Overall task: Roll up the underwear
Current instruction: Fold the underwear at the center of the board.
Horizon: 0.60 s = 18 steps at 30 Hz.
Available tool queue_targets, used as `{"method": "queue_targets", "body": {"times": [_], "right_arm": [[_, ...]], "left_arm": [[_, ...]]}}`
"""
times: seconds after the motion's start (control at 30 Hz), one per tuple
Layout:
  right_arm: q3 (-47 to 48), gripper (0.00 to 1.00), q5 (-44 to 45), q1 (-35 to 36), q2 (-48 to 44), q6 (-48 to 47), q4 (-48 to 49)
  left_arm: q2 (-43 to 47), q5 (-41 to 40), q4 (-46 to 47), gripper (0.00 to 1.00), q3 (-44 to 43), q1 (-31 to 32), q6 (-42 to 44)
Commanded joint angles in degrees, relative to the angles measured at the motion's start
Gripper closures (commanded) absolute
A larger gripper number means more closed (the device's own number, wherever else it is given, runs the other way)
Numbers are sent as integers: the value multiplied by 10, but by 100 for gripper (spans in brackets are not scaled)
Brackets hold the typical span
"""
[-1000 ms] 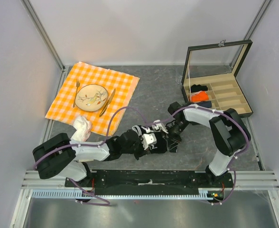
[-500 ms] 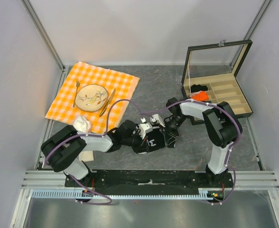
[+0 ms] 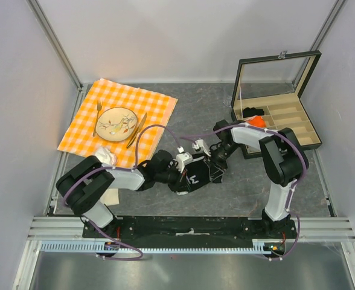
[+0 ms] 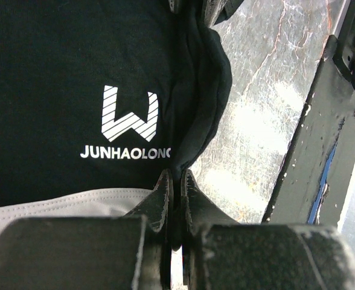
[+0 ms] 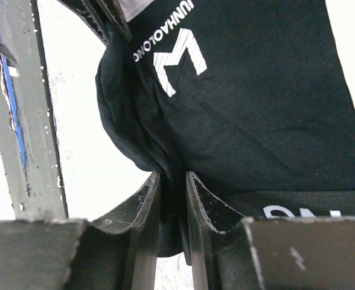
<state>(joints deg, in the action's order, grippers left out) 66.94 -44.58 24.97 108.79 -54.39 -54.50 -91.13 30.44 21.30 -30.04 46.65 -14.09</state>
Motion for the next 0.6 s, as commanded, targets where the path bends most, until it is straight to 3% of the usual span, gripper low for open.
{"method": "queue_targets", "body": {"times": [0.0, 0.23, 0.4, 0.5, 0.57], "right_arm": [[-2, 72, -32, 0, -50, -40, 9], [-53, 84, -57, 2, -107, -134, -16], [-83, 84, -49, 3, -157, -153, -17], [-101, 68, -50, 3, -190, -171, -13], [-116, 51, -48, 8, -225, -174, 5]], "left_arm": [[0, -20, -15, 97, 7, -6, -8], [55, 3, -17, 97, 14, -5, 7], [69, 23, -21, 97, 17, 5, -13], [59, 31, -16, 97, 18, 10, -23], [51, 35, -15, 97, 18, 13, -28]]}}
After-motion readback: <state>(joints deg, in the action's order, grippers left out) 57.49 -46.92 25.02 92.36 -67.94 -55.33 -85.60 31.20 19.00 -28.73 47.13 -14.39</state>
